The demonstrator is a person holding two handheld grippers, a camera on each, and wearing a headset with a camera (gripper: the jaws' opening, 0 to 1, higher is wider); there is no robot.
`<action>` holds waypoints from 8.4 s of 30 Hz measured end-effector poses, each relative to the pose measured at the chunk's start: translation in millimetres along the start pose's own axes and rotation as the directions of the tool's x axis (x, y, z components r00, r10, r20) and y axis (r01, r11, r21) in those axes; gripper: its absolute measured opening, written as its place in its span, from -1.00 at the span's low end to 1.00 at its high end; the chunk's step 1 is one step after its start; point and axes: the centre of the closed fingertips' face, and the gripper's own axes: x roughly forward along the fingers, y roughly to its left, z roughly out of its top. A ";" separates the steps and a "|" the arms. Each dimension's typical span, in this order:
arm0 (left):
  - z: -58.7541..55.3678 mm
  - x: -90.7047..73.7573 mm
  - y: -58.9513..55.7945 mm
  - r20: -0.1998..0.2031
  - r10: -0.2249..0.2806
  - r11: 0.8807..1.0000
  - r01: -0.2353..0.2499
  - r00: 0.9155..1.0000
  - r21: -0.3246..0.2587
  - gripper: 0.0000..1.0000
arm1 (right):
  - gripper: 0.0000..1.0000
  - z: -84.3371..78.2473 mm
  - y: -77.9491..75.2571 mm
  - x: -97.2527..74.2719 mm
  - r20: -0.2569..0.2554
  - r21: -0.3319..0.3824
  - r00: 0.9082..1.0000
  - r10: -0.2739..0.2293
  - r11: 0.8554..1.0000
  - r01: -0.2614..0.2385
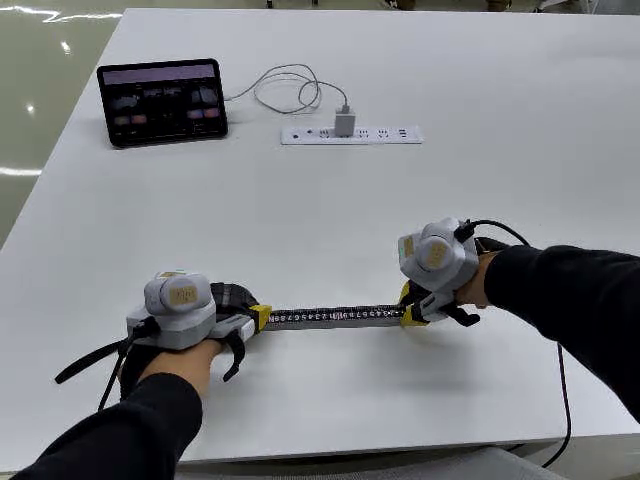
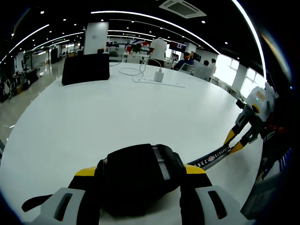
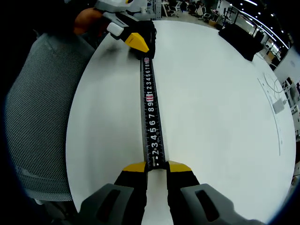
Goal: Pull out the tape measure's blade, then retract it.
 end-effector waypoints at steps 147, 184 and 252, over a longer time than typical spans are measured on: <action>-0.7 0.5 -0.7 -0.003 -0.010 1.000 0.010 1.000 -0.007 0.30 | -0.77 66.2 6.1 25.5 0.106 0.012 0.994 -0.002 1.000 0.000; -0.9 0.5 -0.6 -0.003 -0.012 1.000 0.012 1.000 -0.011 0.30 | -0.78 83.2 8.5 33.6 0.129 0.018 0.992 -0.006 1.000 0.004; -0.8 0.1 -0.1 -0.005 -0.026 0.999 0.026 1.000 -0.028 0.29 | -0.78 113.9 10.4 43.4 0.185 -0.004 0.983 -0.009 1.000 0.009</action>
